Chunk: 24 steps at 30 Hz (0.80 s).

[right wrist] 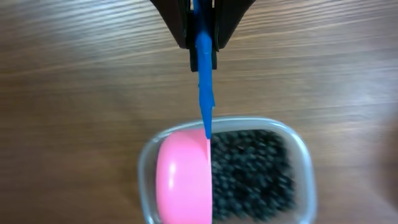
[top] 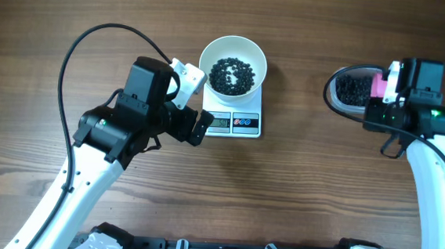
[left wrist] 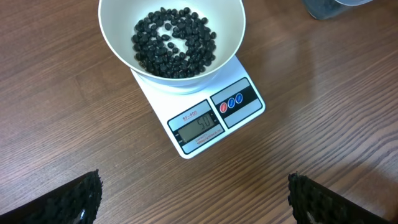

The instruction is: Scoop item into bowl and weigh 150g on scale

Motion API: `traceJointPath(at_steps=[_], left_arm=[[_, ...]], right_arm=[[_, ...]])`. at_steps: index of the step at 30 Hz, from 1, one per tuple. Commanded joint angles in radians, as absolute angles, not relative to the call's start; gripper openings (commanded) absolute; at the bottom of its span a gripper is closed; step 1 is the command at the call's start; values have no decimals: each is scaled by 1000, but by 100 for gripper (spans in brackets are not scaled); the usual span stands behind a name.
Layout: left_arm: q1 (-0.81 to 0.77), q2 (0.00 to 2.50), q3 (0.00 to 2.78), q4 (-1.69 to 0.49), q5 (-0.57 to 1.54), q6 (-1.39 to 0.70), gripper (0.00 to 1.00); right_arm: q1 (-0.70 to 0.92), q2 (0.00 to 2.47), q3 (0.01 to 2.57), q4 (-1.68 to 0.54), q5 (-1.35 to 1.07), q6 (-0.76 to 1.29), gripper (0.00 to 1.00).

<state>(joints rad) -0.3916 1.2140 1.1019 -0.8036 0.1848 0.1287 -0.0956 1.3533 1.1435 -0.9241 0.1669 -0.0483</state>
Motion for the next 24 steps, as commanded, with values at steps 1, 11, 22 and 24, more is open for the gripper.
traceJointPath(at_steps=[1, 11, 22, 24], left_arm=[[-395, 1218, 1124, -802, 201, 123, 100], [-395, 1218, 1124, -802, 201, 123, 100], [-395, 1218, 1124, -802, 201, 123, 100], [-395, 1218, 1124, -802, 201, 123, 100]], right_arm=[[-100, 1401, 1157, -924, 228, -71, 4], [-99, 1516, 1157, -885, 165, -52, 4], [-99, 1555, 1151, -882, 36, -69, 4], [-99, 1575, 1150, -880, -31, -87, 4]])
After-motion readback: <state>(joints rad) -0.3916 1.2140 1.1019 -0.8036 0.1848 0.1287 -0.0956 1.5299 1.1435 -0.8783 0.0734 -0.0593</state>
